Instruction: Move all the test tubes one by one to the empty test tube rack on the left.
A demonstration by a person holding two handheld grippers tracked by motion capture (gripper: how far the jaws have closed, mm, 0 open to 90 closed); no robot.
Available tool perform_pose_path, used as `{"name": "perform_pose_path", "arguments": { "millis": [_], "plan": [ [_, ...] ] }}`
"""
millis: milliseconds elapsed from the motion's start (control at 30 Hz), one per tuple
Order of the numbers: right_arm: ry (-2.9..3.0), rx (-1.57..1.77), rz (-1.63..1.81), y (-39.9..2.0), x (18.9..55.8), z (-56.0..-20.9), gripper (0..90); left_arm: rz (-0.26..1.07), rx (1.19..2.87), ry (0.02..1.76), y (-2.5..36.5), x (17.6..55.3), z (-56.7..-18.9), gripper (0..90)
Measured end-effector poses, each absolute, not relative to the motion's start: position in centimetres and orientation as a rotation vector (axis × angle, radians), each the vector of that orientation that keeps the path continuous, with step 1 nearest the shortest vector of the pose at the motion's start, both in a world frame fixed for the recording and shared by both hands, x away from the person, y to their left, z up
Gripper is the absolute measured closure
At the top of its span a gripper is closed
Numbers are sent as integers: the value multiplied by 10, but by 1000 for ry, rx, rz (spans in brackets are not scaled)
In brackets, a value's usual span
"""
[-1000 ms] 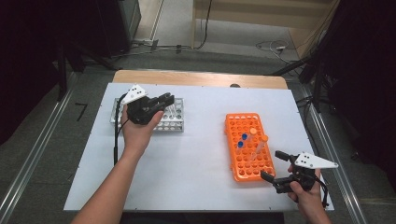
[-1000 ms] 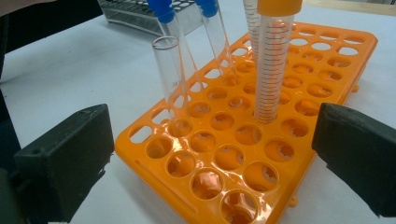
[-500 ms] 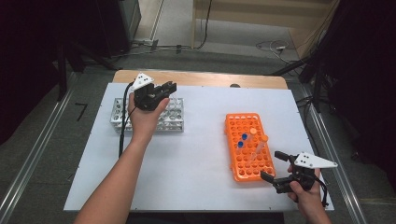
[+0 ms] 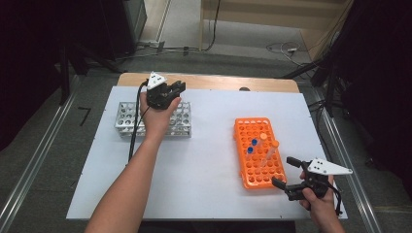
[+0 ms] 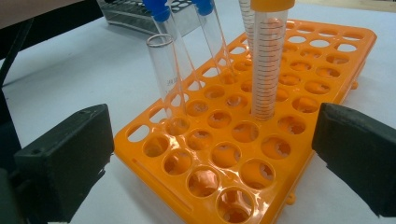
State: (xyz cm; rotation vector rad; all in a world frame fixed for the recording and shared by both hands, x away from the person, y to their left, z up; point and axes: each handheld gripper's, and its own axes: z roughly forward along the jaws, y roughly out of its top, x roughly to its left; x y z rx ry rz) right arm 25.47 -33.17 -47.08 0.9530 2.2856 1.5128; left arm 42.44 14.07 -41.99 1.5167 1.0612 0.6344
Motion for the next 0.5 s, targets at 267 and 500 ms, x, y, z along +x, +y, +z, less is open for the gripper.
{"name": "perform_pose_path", "arguments": {
  "millis": [267,500],
  "plan": [
    [2285,953,1513,-332,255,-471,0,633,1548,1058,134,428,-426,765],
    [2282,960,1513,-332,255,-472,0,659,1609,1049,128,428,-432,765]
  ]
}}
